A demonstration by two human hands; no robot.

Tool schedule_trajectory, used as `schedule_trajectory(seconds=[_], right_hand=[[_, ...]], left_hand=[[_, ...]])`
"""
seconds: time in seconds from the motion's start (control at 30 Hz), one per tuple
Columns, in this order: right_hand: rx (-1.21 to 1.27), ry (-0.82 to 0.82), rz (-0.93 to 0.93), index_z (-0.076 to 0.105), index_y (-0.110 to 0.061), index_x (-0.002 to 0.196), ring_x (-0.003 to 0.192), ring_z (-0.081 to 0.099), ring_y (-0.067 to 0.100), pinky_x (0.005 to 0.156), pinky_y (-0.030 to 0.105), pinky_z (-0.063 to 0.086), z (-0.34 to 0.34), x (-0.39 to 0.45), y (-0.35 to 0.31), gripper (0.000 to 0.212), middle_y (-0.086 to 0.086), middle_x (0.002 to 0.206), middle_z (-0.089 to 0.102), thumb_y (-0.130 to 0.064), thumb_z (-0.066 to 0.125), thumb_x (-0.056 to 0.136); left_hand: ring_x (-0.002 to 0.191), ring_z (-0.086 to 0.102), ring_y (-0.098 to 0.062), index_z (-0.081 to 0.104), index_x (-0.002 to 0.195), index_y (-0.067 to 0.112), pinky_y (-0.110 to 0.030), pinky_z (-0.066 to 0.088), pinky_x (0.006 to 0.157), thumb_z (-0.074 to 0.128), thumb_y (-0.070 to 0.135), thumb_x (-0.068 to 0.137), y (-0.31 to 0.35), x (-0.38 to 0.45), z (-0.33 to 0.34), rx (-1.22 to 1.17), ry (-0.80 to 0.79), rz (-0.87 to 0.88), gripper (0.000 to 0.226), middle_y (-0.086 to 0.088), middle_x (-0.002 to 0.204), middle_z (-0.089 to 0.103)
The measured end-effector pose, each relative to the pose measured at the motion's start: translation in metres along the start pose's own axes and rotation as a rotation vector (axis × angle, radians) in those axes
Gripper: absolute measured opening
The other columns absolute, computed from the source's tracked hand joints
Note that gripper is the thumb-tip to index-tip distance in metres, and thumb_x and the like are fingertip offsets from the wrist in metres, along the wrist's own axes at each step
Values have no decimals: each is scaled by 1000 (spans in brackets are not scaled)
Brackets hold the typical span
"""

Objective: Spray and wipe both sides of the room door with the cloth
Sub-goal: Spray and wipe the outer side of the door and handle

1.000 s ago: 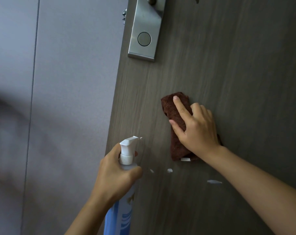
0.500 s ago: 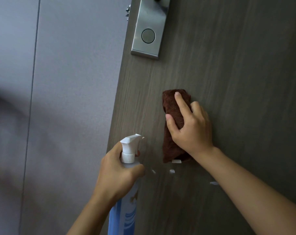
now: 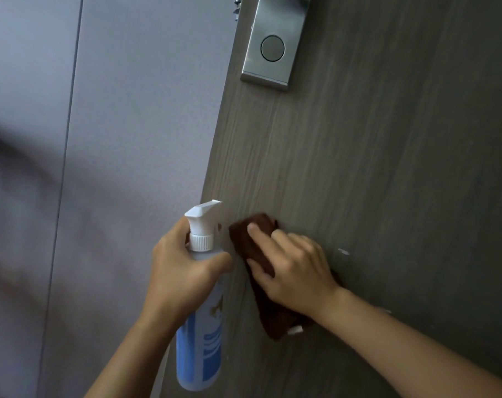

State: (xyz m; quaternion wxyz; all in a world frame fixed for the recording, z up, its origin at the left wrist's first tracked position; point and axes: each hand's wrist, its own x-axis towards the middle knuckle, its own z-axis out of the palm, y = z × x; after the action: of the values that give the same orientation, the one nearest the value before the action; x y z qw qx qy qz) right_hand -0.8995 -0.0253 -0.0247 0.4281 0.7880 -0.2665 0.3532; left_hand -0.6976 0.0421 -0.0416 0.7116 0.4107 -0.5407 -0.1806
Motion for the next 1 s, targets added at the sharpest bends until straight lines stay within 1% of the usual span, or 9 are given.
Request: schedule_trajectory(seconds=[0.07,0.13,0.2,0.27,0.43,0.63,0.73,0.83,1.0], right_hand=[[-1,-26,-32,65,-13,138,68,60,28,59,44,52,-4,-1,6,50,5,87,62,-40,63,96],[4,44,60,66,-16,136,74,65,30,65,44,55,-13,12,16,48,4,92,67,-40,65,94],[57,139,216,65,-16,132,84,71,28,73,37,58,-22,31,23,46,4,104,73,-37,70,92],[101,166,289,63,-14,126,84,71,24,70,30,55,-23,36,16,43,3,104,73,-35,74,90],[130,-129,77,61,-20,127,76,69,30,62,43,57,-4,-8,-12,44,2,98,71,-42,67,89],[172,124,355,62,-21,126,88,73,25,71,36,59,-26,29,9,42,-1,106,75,-40,72,90],[203,-47,246,59,-22,128,84,73,26,67,35,59,-15,3,-16,44,-1,106,75,-40,69,89],[205,-221,111,60,-25,127,84,73,26,65,38,59,-16,-16,-18,43,-3,108,74,-42,64,88],[108,182,424,66,-21,125,95,72,29,78,37,55,-36,36,26,39,3,111,76,-34,74,89]], left_hand=[[70,68,-26,71,89,26,-48,56,58,75,21,55,1,1,-3,4,-2,3,35,-2,78,72],[71,69,-28,71,89,24,-53,58,59,75,21,54,2,2,-5,11,12,5,36,-2,77,72],[70,70,-24,71,90,26,-51,59,59,75,22,55,2,1,-5,22,12,-2,36,1,79,73],[70,70,-17,72,92,28,-44,59,59,75,23,54,3,0,-3,23,11,-18,38,6,80,73],[72,71,-14,73,93,28,-37,58,59,75,22,52,2,-1,-1,-12,11,-34,41,8,80,75],[72,70,-13,71,92,29,-39,59,62,76,24,54,6,1,-7,16,26,-14,38,12,83,74],[73,70,-10,72,93,29,-30,58,61,76,22,54,9,1,-10,15,33,-13,40,14,83,74],[74,71,-11,72,93,30,-32,58,61,77,18,56,12,1,-12,12,39,-21,40,14,83,74],[72,71,-15,71,93,30,-42,60,61,79,19,57,14,-1,-7,30,28,-22,38,12,83,73]])
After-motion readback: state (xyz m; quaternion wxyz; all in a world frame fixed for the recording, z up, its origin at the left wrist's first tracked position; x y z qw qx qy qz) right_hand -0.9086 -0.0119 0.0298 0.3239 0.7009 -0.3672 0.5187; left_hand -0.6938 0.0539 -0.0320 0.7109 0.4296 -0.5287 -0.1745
